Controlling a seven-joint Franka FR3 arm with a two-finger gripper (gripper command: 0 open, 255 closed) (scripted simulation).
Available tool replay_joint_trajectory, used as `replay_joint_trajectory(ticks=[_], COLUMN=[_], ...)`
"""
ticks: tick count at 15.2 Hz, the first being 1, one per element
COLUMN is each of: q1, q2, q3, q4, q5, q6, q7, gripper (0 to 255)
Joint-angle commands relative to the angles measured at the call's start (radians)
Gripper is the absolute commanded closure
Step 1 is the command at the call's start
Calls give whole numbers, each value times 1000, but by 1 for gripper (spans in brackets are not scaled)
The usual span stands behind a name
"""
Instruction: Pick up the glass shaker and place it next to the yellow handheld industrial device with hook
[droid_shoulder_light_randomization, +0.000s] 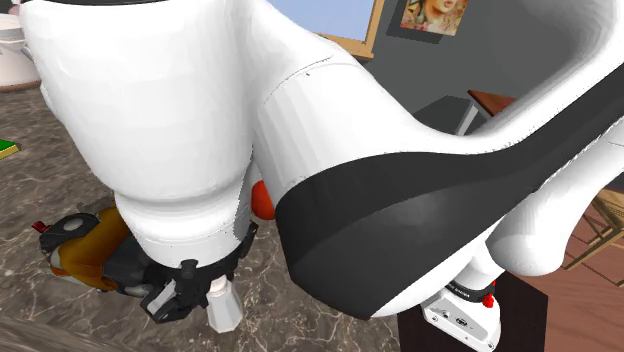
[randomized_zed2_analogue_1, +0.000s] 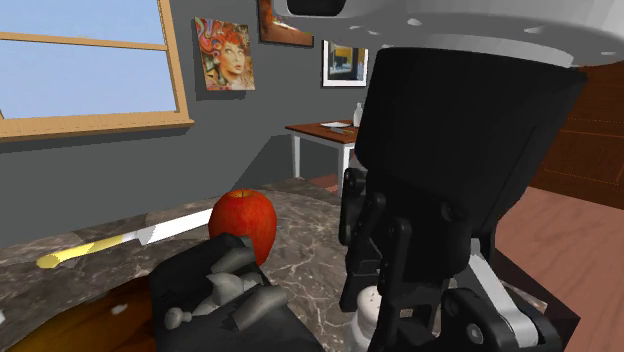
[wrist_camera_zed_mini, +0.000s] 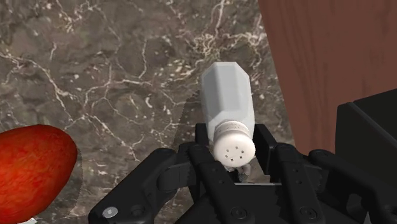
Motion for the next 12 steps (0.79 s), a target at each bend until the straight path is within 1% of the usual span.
replay_joint_trajectory(ticks=[1, 2, 10, 11, 12], q1=[1, 2, 2, 2, 2], q2=[12, 20, 20, 20, 20], q3=[1, 2, 1, 1, 1], q4=[-19, -32, -32, -32, -32], q5=[-12, -21, -21, -21, -21], q6=[26, 43, 43, 43, 43], q7=[12, 20, 20, 20, 20], gripper=[255, 255, 255, 0, 0])
